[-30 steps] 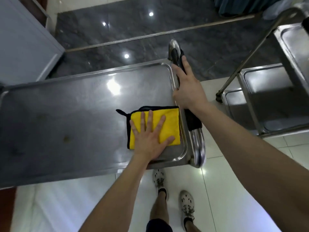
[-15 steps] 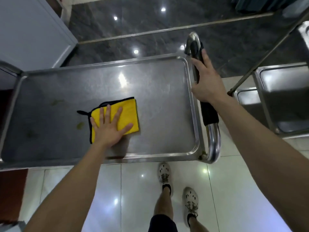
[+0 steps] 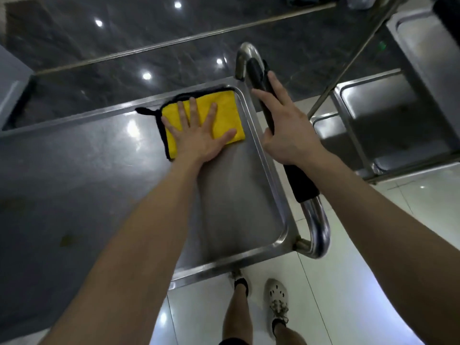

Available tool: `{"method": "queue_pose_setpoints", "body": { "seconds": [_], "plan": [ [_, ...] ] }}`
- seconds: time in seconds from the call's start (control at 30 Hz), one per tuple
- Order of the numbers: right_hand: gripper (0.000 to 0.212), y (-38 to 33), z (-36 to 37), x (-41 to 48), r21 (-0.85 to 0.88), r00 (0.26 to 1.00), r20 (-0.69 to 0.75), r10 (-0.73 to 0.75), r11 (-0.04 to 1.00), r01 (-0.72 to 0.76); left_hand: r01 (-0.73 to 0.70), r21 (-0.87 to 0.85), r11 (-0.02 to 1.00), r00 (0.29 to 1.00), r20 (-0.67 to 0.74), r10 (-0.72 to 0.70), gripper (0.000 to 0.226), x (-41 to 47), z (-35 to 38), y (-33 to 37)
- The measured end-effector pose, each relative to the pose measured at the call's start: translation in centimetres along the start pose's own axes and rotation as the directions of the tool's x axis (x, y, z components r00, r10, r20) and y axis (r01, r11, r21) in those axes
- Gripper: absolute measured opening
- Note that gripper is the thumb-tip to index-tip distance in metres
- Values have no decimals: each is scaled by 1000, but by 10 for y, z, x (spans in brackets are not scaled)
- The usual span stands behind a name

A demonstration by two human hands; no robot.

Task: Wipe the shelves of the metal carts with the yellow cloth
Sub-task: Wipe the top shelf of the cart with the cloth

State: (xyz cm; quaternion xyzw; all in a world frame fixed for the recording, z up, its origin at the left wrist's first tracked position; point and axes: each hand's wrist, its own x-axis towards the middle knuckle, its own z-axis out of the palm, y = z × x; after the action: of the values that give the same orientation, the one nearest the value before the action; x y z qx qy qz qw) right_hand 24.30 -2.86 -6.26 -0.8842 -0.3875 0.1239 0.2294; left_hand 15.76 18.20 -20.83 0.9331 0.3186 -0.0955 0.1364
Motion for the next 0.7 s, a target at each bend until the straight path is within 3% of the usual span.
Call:
{"method": "queue_pose_setpoints", "body": {
  "seconds": [0.13, 0.27, 0.4, 0.53, 0.6, 0.7],
  "plan": [
    [85, -1, -5, 0, 22, 1000, 1, 13, 1000, -13, -165, 51, 985, 986, -27, 167, 103, -71, 33, 34],
    [79, -2, -8, -3, 48, 999, 12, 31, 998, -31, -244, 67, 968, 967, -61, 248, 96, -163, 58, 7],
    [71, -6, -9, -4, -91, 999, 11, 39, 995, -38, -151, 82, 985, 987, -43, 155, 96, -252, 68, -41],
    [69, -18, -8, -9, -468, 993, -42, -108, 881, 76, 72, 56, 996, 995, 60, -76, 97, -295, 56, -91],
    [64, -30, -5, -14, -607, 982, -28, -187, 784, 132, 70, 27, 997, 991, 110, -72, 97, -300, 47, -103],
    [54, -61, 5, -39, -583, 977, -64, -204, 802, 130, 12, -39, 999, 993, 118, -8, 89, -308, 31, -116]
  ]
}}
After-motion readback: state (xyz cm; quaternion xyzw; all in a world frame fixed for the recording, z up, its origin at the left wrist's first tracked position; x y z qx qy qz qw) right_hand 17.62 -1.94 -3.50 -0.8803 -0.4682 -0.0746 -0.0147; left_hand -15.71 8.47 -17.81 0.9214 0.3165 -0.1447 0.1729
